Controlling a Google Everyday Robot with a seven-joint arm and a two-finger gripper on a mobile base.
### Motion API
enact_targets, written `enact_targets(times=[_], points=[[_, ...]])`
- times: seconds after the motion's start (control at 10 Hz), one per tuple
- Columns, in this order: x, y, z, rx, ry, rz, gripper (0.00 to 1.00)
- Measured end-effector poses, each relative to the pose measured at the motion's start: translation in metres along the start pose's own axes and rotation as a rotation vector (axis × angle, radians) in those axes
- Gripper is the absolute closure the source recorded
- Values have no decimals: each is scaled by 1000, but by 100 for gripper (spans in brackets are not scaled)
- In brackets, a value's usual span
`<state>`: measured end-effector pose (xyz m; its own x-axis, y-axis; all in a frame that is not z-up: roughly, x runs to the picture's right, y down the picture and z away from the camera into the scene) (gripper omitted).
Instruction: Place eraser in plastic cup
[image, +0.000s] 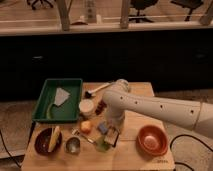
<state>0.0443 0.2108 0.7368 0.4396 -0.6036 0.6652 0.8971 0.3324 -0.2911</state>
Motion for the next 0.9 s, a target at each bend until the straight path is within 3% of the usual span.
enact_targets(times=[0.5, 0.9], points=[[-25, -10, 0, 7, -2, -61, 99], [-42, -19, 1, 8, -5, -104, 61]])
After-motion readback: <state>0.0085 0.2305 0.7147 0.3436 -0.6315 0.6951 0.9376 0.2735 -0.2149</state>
